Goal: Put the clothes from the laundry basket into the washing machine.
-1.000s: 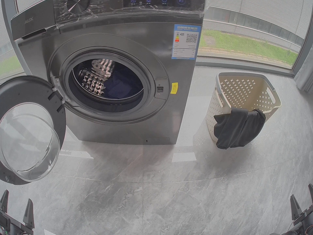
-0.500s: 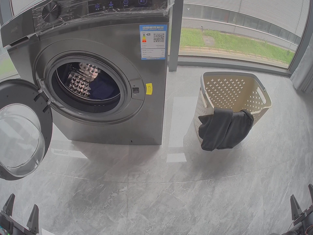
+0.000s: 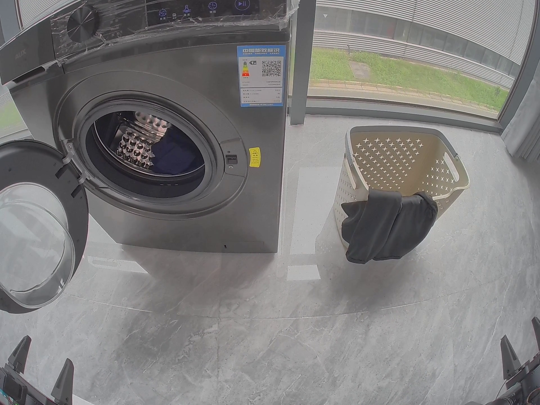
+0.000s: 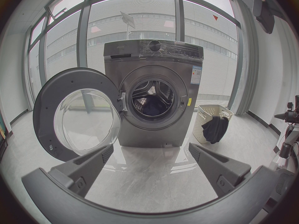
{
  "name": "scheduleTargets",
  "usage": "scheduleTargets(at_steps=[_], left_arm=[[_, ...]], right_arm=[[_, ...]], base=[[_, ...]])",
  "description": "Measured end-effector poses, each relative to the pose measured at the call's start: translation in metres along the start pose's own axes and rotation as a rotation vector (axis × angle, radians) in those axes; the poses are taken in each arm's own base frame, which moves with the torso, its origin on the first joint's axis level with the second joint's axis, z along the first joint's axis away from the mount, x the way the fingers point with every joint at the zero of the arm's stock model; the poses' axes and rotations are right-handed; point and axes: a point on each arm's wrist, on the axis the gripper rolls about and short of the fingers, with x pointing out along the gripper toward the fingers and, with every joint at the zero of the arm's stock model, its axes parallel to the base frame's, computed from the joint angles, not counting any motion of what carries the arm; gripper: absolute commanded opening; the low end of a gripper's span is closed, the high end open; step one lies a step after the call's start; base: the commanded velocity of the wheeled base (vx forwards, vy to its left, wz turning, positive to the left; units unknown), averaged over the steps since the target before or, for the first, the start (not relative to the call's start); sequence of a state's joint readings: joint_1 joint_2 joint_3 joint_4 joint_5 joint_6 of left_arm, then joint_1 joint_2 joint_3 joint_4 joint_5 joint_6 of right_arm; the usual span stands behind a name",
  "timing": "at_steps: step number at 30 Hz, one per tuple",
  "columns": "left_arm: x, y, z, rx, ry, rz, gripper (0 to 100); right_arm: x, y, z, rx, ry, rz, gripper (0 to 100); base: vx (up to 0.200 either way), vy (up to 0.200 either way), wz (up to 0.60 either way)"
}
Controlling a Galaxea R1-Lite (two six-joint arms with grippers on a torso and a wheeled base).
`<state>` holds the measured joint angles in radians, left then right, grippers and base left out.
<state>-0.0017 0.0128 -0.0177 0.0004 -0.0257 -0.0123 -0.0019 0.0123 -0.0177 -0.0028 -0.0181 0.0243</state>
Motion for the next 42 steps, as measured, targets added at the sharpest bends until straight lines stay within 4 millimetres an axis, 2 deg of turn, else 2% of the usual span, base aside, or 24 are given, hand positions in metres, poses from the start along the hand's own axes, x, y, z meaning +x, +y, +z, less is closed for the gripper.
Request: scheduleTargets(at_steps=[16, 22, 34, 42], left_arm=[[0.0000, 0.0003, 0.0001, -0.012, 0.000, 0.011, 100], [0.0000, 0.0003, 0.0001, -0.013, 0.000, 0.011, 100], [0.0000, 0.0003, 0.0001, -0.013, 0.000, 0.012, 100], [0.0001, 0.0003, 0.0001, -0.014, 0.001, 0.012, 100]], right_arm=[[0.0001, 0.0000, 0.0000, 0.000, 0.001, 0.000, 100], [0.0001, 0.0000, 0.0000, 0.000, 0.001, 0.000, 100], [0.0001, 0.0000, 0.0000, 0.000, 0.002, 0.000, 100], [0.0002, 0.0000, 0.0001, 0.000, 0.002, 0.001, 100]], base=[[0.000, -0.200, 0.00], [0.000, 0.000, 0.00], [0.200, 0.000, 0.00], [0.000, -0.050, 0.00]])
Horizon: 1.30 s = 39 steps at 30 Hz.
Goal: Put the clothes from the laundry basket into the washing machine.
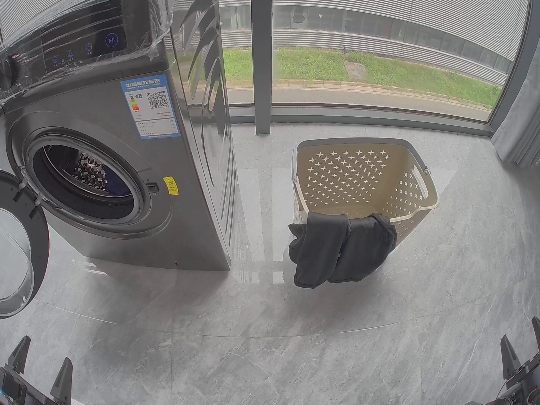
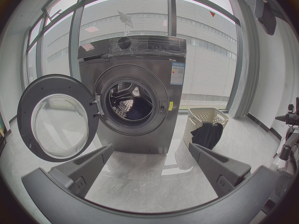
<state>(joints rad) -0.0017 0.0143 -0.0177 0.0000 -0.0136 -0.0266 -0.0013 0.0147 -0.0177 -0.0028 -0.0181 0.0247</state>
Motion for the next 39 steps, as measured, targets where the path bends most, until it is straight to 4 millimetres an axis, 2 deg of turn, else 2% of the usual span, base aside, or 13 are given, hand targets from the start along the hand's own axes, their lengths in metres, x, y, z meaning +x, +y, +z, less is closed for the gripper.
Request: scheduleTargets(at_steps=[19, 37, 39], left_arm=[[0.0001, 0.0000, 0.0000, -0.001, 0.001, 0.000, 100], [0.0001, 0.0000, 0.0000, 0.002, 0.002, -0.001, 100], [0.0001, 0.0000, 0.0000, 0.002, 0.002, -0.001, 100]], right_arm=[[0.0000, 0.0000, 0.0000, 0.000, 0.001, 0.000, 100], [0.0001, 0.0000, 0.0000, 0.000, 0.001, -0.001, 100], [0.0001, 0.0000, -0.0003, 0.002, 0.003, -0.002, 100]], base=[[0.000, -0.200, 0.00], [0.000, 0.000, 0.00], [0.000, -0.200, 0.00]])
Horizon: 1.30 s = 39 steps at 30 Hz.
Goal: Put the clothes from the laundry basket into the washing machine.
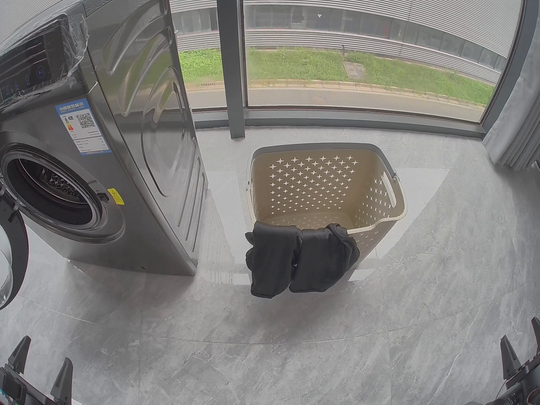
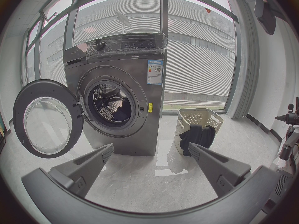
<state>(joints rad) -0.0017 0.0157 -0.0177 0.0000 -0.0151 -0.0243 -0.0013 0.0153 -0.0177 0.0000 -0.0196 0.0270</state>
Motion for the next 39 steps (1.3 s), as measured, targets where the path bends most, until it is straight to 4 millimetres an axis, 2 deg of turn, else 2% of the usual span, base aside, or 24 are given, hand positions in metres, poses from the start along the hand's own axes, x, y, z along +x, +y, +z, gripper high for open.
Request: scheduleTargets(at_steps=[7, 15, 18, 22, 25, 30, 34, 39], left_arm=[[0.000, 0.000, 0.000, -0.002, 0.000, -0.001, 100], [0.000, 0.000, 0.000, 0.002, 0.000, 0.000, 100], [0.000, 0.000, 0.000, 0.003, 0.000, 0.000, 100], [0.000, 0.000, 0.000, 0.006, 0.000, -0.002, 100], [0.000, 0.000, 0.000, 0.007, 0.000, -0.003, 100], [0.000, 0.000, 0.000, 0.007, 0.000, -0.003, 100], [0.000, 0.000, 0.000, 0.007, 0.000, -0.003, 100], [0.000, 0.000, 0.000, 0.007, 0.001, -0.004, 100]], right_arm=[[0.000, 0.000, 0.000, -0.016, 0.000, 0.003, 100], [0.000, 0.000, 0.002, 0.000, -0.022, 0.005, 100], [-0.003, 0.000, 0.014, 0.008, -0.070, 0.011, 100], [-0.011, 0.001, 0.045, 0.016, -0.136, 0.045, 100], [-0.009, 0.002, 0.064, 0.023, -0.121, 0.102, 100], [0.015, 0.005, 0.080, 0.038, 0.029, 0.184, 100], [0.044, 0.009, 0.087, 0.047, 0.159, 0.244, 100], [0.088, 0.018, 0.092, 0.071, 0.275, 0.314, 100]], base=[[0.000, -0.200, 0.00], [0.000, 0.000, 0.00], [0.000, 0.000, 0.00], [0.000, 0.000, 0.00], [0.200, 0.000, 0.00], [0.200, 0.000, 0.00], [0.200, 0.000, 0.00], [0.000, 0.000, 0.00]])
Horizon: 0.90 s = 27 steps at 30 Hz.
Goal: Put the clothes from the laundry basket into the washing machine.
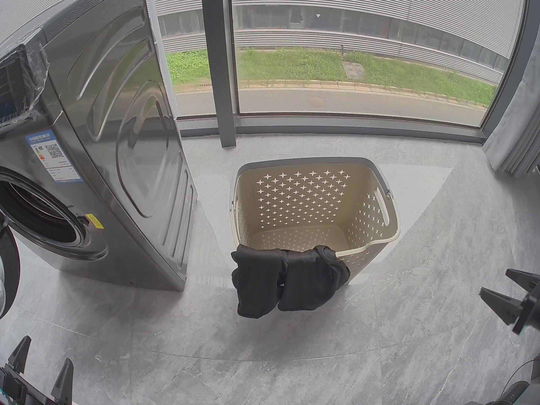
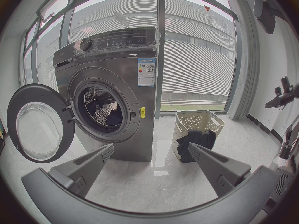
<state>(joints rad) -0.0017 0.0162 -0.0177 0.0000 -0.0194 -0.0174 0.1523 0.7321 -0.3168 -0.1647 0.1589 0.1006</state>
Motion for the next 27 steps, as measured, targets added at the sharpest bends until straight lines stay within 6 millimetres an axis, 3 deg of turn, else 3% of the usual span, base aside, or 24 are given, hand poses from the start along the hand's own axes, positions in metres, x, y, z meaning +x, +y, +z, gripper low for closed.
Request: scheduleTargets(at_steps=[7, 14, 20, 27], left_arm=[[0.000, 0.000, 0.000, 0.000, 0.000, 0.000, 100], [0.000, 0.000, 0.000, 0.000, 0.000, -0.001, 100], [0.000, 0.000, 0.000, 0.000, 0.000, -0.001, 100], [0.000, 0.000, 0.000, 0.000, 0.000, -0.001, 100]], right_arm=[[0.067, -0.001, 0.009, 0.043, 0.101, 0.054, 100], [0.133, 0.009, -0.006, 0.077, 0.219, 0.111, 100], [0.173, 0.024, -0.021, 0.087, 0.267, 0.146, 100], [0.205, 0.041, -0.036, 0.099, 0.285, 0.138, 100]], base=[[0.000, 0.000, 0.00], [0.000, 0.000, 0.00], [0.000, 0.000, 0.00], [0.000, 0.000, 0.00]])
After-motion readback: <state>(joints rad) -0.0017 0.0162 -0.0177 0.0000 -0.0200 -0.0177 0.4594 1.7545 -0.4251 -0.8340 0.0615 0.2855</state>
